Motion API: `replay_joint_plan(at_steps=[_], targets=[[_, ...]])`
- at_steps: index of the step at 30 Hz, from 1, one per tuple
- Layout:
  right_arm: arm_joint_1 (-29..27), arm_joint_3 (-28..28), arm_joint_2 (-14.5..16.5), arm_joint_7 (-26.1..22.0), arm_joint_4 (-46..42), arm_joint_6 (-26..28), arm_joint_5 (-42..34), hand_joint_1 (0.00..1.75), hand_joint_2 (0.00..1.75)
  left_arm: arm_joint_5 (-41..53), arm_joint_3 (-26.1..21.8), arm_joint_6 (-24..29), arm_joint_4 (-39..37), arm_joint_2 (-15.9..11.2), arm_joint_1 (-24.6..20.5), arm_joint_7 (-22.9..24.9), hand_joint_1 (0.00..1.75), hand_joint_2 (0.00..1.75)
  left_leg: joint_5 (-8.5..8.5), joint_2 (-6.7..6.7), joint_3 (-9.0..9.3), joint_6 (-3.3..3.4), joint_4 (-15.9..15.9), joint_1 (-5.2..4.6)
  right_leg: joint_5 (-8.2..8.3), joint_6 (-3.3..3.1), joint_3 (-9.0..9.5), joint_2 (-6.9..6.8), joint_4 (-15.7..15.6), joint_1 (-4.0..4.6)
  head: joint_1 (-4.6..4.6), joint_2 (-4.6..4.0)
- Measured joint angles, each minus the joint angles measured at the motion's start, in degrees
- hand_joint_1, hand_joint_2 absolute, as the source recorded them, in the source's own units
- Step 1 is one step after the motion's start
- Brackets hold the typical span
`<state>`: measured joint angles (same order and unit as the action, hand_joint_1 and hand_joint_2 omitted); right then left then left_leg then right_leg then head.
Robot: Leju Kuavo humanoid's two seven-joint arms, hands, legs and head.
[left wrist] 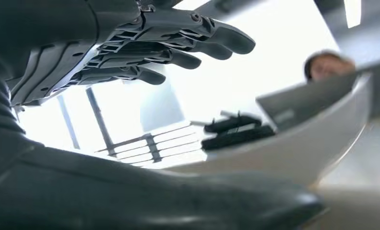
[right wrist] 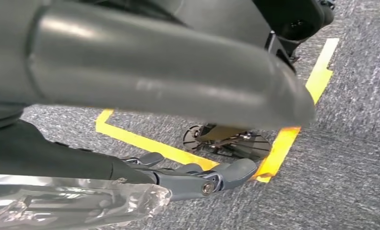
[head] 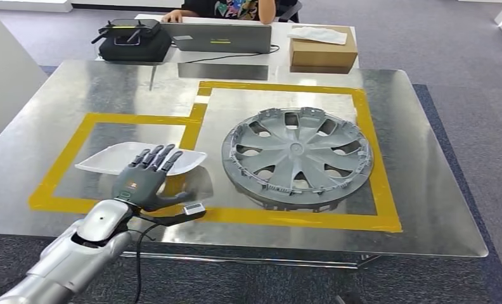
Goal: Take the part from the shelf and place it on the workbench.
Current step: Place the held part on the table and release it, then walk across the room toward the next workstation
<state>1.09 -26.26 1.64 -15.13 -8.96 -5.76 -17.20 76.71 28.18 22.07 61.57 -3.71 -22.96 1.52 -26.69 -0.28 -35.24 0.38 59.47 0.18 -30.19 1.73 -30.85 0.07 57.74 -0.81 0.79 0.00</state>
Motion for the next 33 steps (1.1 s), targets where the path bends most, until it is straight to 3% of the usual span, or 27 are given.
replay_joint_plan(at_steps=[4, 6, 8, 9, 10, 11, 13, 15, 18, 20, 23, 24, 25, 26, 28, 30, 31, 33], targets=[[-0.4, 0.1, -0.1, -0.8, 0.0, 0.1, 0.0, 0.0, 0.0, -0.6, 0.0, 7.1, 16.2, -1.3, 10.3, -2.6, 0.0, 0.0, 0.62, 0.22, 0.62, 1.22, -1.2, -0.08, -0.74, 0.88, -0.1, 0.01, 0.3, -0.31, -0.03, 0.0], [-0.4, 0.2, -0.2, -0.8, 0.0, 0.2, 0.0, 0.0, 0.0, -0.5, 0.1, 8.8, 21.4, -1.7, 13.8, -3.3, 0.0, 0.0, 1.03, 0.41, 1.03, 1.65, -2.1, 0.16, -3.92, 1.01, -2.02, -0.04, 4.8, -0.32, -0.22, 0.0], [-0.6, 0.4, -0.2, -0.9, 0.0, 0.3, 0.0, 0.0, 0.0, -0.1, 0.3, 10.5, 25.5, -2.0, 17.0, -3.9, 0.0, 0.0, 1.09, 0.45, 1.01, 1.72, -2.2, 0.17, -7.37, 1.19, -5.22, -0.07, 12.3, -0.36, -0.34, 0.0], [-0.7, 0.4, -0.2, -0.9, 0.0, 0.3, 0.0, 0.0, 0.0, 0.2, 0.4, 11.4, 27.0, -2.1, 18.5, -4.1, 0.0, 0.0, 1.11, 0.46, 0.99, 1.68, -2.1, 0.17, -7.92, 1.31, -6.28, -0.08, 14.7, -0.41, -0.35, 0.0], [-0.8, 0.4, -0.2, -0.9, 0.0, 0.4, 0.0, 0.0, 0.0, 0.6, 0.5, 12.4, 28.4, -2.3, 19.8, -4.4, 0.0, 0.0, 1.16, 0.47, 0.97, 1.6, -2.1, 0.21, -7.32, 1.43, -6.38, -0.09, 15.1, -0.5, -0.34, 0.0], [-0.9, 0.4, -0.2, -0.9, 0.0, 0.4, 0.1, 0.0, 0.0, 0.9, 0.6, 13.4, 29.7, -2.4, 21.0, -4.6, 0.0, 0.0, 1.21, 0.45, 0.95, 1.46, -2.1, 0.29, -5.7, 1.57, -5.33, -0.11, 13.2, -0.64, -0.36, 0.0], [-1.0, 0.4, -0.3, -0.9, 0.0, 0.6, 0.1, 0.0, 0.0, 1.8, 0.7, 15.4, 32.0, -2.6, 23.0, -5.1, 0.0, 0.0, 1.31, 0.33, 0.83, 0.83, -1.9, 0.39, -2.22, 1.92, -1.02, -0.08, 5.4, -0.97, -0.43, 0.0], [-1.0, 0.4, -0.3, -1.2, 0.0, 0.6, 0.1, 0.0, 0.0, 2.7, 0.7, 16.9, 34.4, -2.8, 24.4, -5.8, 0.0, 0.0, 1.51, 0.17, 0.57, -0.03, -1.5, 0.23, -0.84, 1.63, 1.57, 0.27, 0.7, -1.05, -0.52, 0.0], [-1.1, 0.4, -0.3, -1.6, 0.0, 0.6, 0.1, 0.0, 0.0, 3.4, 0.5, 17.7, 37.3, -2.9, 26.3, -6.7, 0.0, 0.0, 2.03, 0.04, 0.12, -1.15, -1.1, 0.24, -0.56, 0.37, 0.88, 0.54, 0.6, -0.98, -0.49, 0.0], [-1.1, 0.4, -0.3, -1.7, 0.0, 0.6, 0.0, 0.0, 0.0, 3.1, 0.3, 17.8, 38.7, -3.0, 27.5, -7.3, 0.0, 0.0, -0.15, 0.08, -0.86, -1.69, 0.8, 0.42, 0.15, -0.77, 0.09, 0.39, 0.7, -0.93, -0.41, 0.0], [-1.2, 0.5, -0.3, -1.9, 0.0, 0.6, -0.1, 0.0, 0.0, 1.4, -0.3, 17.8, 40.3, -2.8, 28.9, -9.8, 0.0, 0.0, -7.44, 0.14, -3.97, -2.09, 10.6, 0.47, 1.45, -1.9, -1.54, 0.07, 0.7, -0.51, -0.32, 0.0], [-1.2, 0.5, -0.3, -2.0, 0.0, 0.6, -0.1, 0.0, 0.0, 0.5, -0.7, 17.8, 40.8, -2.5, 29.6, -11.3, 0.0, 0.0, -8.79, 0.14, -4.45, -2.04, 13.5, 0.44, 1.89, -2.03, -2.12, 0.0, 0.7, -0.3, -0.31, 0.0], [-1.2, 0.5, -0.3, -2.2, 0.0, 0.6, -0.1, 0.0, 0.0, -0.4, -1.3, 17.8, 41.3, -2.1, 30.4, -13.0, 0.0, 0.0, -8.99, 0.14, -4.07, -1.83, 14.7, 0.4, 2.34, -2.12, -2.7, -0.04, 0.7, -0.07, -0.31, 0.0], [-1.2, 0.5, -0.3, -2.4, 0.0, 0.6, -0.1, 0.0, 0.0, -1.4, -2.0, 17.8, 41.8, -1.6, 31.2, -14.7, 0.0, 0.0, -8.18, 0.14, -2.68, -1.47, 13.7, 0.31, 2.78, -2.16, -3.25, -0.06, 0.7, 0.17, -0.32, 0.0], [-1.2, 0.5, -0.3, -2.8, 0.0, 0.6, -0.1, 0.0, 0.0, -3.4, -3.5, 17.8, 42.8, -0.3, 32.7, -18.1, 0.0, 0.0, -5.67, 0.14, 2.74, -0.28, 6.6, -0.08, 3.65, -2.16, -4.16, -0.05, 0.7, 0.57, -0.35, 0.0], [-1.2, 0.5, -0.2, -2.8, 0.0, 0.6, -0.1, 0.0, 0.0, -5.2, -5.2, 17.8, 43.6, 1.2, 34.1, -21.1, 0.0, 0.0, -4.85, 0.26, 7.63, 0.74, -0.8, -0.6, 4.47, -1.85, -4.69, -0.07, 0.7, 0.82, -0.39, 0.0], [-1.2, 0.5, -0.2, -2.8, 0.0, 0.6, -0.1, 0.0, 0.0, -6.1, -6.1, 17.8, 43.9, 1.9, 34.8, -22.6, 0.0, 0.0, -4.92, 0.31, 8.72, 0.99, -2.7, -0.86, 4.86, -1.54, -4.81, -0.12, 0.7, 0.78, -0.37, 0.0], [-1.3, 0.5, -0.2, -2.8, 0.0, 0.6, -0.1, 0.0, 0.0, -8.0, -8.0, 17.9, 44.2, 3.4, 36.3, -25.2, 0.0, 0.0, -4.24, 0.38, 8.6, 1.18, -3.6, -1.05, 5.61, -0.79, -5.01, -0.22, 0.5, 0.61, -0.28, 0.0]])
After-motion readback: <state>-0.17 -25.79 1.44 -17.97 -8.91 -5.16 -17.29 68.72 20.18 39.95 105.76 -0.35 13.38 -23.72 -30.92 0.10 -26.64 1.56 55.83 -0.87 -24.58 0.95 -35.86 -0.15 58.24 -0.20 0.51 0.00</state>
